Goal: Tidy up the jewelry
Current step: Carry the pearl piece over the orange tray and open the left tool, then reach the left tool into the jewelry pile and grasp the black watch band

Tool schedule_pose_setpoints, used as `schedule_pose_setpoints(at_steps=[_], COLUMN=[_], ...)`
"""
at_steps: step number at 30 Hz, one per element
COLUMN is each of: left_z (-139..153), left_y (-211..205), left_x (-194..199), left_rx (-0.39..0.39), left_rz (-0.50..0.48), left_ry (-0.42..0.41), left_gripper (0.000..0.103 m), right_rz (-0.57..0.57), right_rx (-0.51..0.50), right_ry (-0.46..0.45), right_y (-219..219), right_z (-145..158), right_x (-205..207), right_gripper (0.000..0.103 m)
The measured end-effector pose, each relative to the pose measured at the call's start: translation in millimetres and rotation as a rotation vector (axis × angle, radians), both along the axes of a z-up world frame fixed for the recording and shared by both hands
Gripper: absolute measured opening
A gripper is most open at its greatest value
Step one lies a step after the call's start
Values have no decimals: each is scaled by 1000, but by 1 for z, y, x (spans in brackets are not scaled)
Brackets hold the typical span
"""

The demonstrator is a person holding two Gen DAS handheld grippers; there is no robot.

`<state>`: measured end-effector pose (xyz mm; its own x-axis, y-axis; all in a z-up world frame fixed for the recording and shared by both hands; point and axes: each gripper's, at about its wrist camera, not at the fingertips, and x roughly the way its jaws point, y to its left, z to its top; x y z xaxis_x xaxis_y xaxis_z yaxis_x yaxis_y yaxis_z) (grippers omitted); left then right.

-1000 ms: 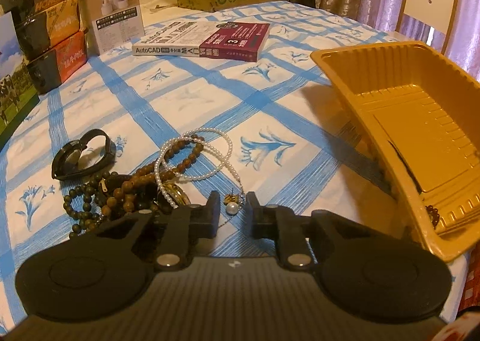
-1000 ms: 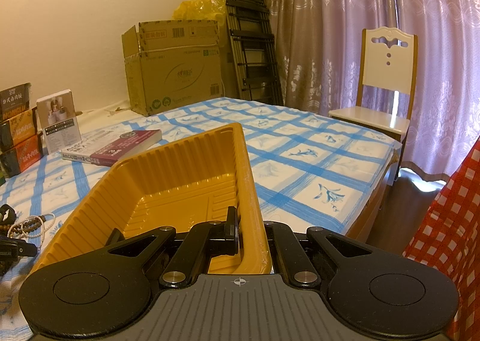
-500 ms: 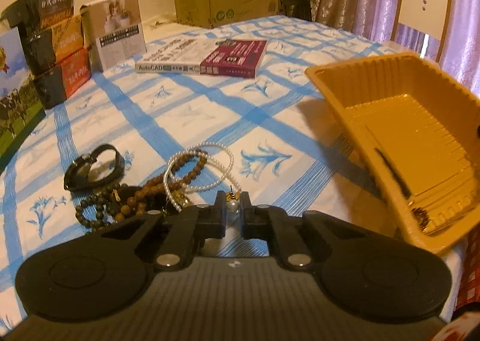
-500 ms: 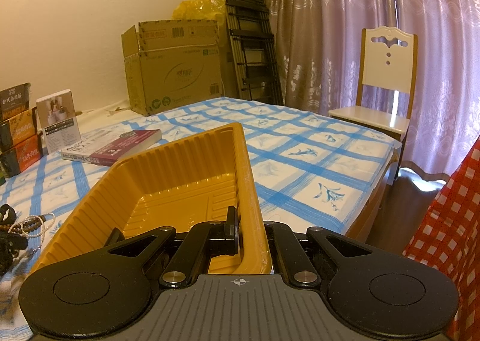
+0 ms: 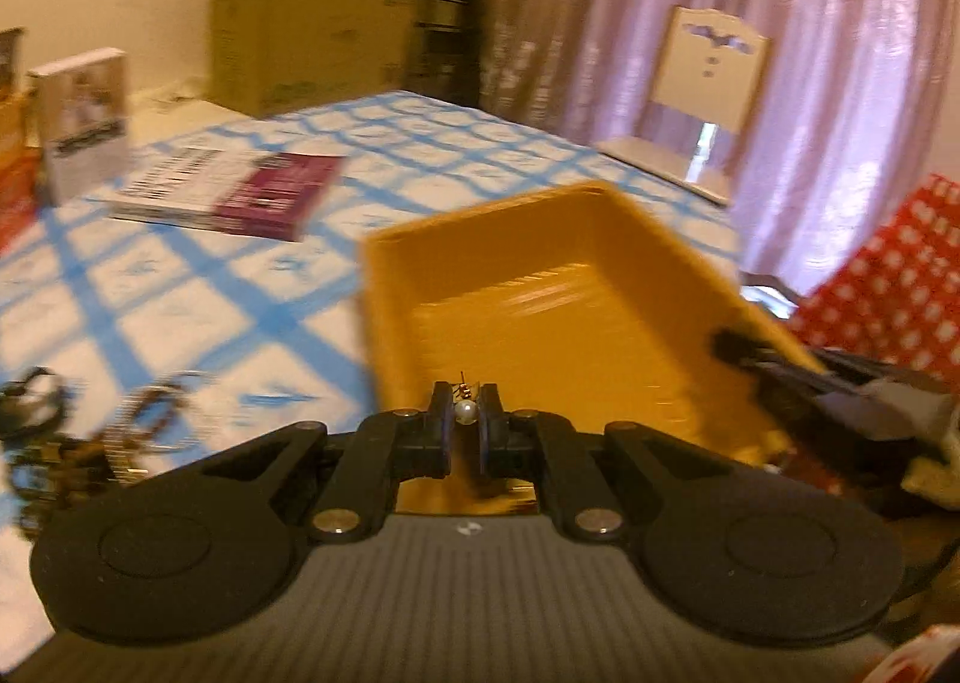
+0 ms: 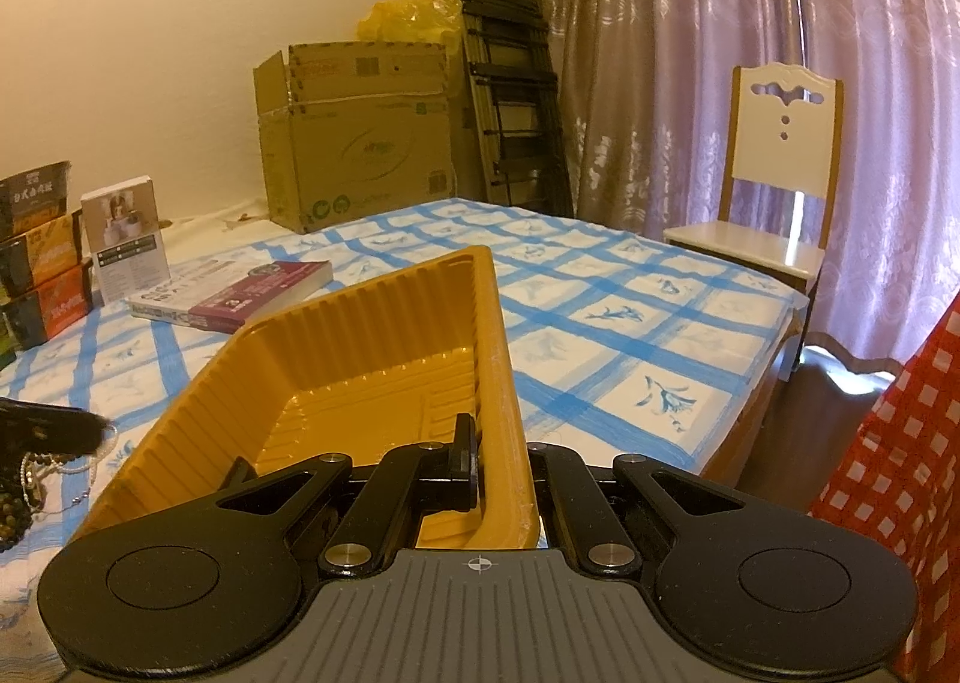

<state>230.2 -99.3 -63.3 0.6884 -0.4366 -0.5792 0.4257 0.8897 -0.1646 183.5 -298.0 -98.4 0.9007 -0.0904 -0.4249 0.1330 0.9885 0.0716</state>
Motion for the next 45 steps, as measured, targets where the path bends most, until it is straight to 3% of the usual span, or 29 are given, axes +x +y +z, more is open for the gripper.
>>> schedule_pose_setpoints(at_steps=[6,14,18,25,31,39,45], left_z=[-12,-29,-25,-1,12,-1,-26], left_y=[-35,-49,-45,-15,47,132,172], left_x=[6,14,11,-6,-18,-12,15], left_rx=[-42,-60,-75,-107,-66,143,274], left_rz=[-70,-105,-94,-52,92,309,389], left_ry=[78,169,162,81,30,3,-21], left_gripper=[7,8,19,22,22,22,22], right_rz=[6,5,5,-2,-3,-3,-4], right_rx=[3,8,7,14,16,13,14], right_ry=[-2,-1,0,6,7,7,8], right_y=[0,-1,0,-2,-2,-2,-2], right_z=[2,2,2,0,0,0,0], right_x=[0,0,0,0,0,0,0], right_gripper=[3,3,3,3,3,3,3])
